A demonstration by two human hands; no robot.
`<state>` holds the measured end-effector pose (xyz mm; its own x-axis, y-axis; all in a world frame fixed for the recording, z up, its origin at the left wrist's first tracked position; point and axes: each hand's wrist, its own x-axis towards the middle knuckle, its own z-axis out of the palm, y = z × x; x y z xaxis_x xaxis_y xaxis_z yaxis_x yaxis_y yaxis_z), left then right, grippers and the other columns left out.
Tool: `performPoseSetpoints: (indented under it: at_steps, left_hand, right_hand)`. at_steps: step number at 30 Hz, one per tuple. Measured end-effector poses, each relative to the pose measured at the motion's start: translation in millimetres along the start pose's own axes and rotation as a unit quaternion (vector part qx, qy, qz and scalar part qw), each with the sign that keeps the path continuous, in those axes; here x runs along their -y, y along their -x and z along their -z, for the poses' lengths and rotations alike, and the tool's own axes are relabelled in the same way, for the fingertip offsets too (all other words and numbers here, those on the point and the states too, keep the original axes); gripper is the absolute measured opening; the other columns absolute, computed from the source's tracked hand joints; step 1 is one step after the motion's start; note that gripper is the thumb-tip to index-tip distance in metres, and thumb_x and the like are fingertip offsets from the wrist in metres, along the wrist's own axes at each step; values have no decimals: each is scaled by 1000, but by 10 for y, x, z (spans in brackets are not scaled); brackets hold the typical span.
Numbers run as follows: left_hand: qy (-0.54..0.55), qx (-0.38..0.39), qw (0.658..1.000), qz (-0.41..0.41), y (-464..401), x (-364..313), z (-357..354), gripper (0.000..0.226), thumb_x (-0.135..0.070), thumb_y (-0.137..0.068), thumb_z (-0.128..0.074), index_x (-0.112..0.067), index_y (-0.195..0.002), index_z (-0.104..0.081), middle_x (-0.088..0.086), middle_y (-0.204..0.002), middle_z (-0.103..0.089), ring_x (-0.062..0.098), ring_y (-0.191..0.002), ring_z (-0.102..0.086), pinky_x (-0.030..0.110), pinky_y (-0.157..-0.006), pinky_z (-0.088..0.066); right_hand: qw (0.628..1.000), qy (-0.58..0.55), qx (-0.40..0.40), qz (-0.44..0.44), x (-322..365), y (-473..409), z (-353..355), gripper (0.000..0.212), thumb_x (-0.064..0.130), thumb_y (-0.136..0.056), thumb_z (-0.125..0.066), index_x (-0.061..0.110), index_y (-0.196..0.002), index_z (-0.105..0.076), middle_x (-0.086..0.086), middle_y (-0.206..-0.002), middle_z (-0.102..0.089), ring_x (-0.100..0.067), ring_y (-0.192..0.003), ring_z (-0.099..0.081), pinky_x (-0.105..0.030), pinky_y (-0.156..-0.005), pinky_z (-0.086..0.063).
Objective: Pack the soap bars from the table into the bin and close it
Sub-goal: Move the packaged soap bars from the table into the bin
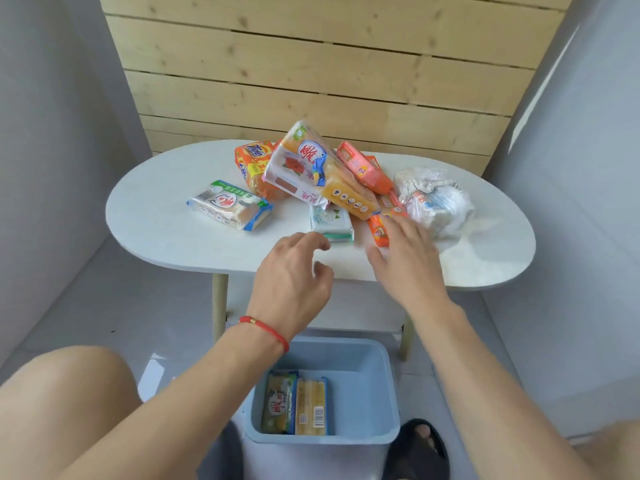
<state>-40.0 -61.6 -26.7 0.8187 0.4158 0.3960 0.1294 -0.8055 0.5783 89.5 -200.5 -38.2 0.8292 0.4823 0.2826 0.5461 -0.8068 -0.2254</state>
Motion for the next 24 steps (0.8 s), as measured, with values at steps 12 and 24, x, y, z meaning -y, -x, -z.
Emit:
performPoseSetpoints:
  at_steps: [12, 24]
  left_hand:
    - [-31, -5, 998, -60, 354, 161, -118, 37, 8, -72, -61, -6, -104, -70, 8, -112, -68, 28, -110, -59, 34, -94, -51]
    - [470, 238, 767, 367, 718, 93, -357, 41, -30, -92, -69, -4, -121, -60, 23, -105, -72, 29, -84, -74, 39, -74, -63]
  right_hand:
    - [982, -65, -38, -173, -42, 338, 131, 43, 39, -85, -71, 6, -108, -55, -17, -108, -65, -39, -103, -56, -44, -93, -43]
    - [917, -289, 249, -112, -93, 1221, 266, 57, 42, -55, -84, 46, -109, -64, 11, -106, -56, 0, -85, -66, -18, -57, -58]
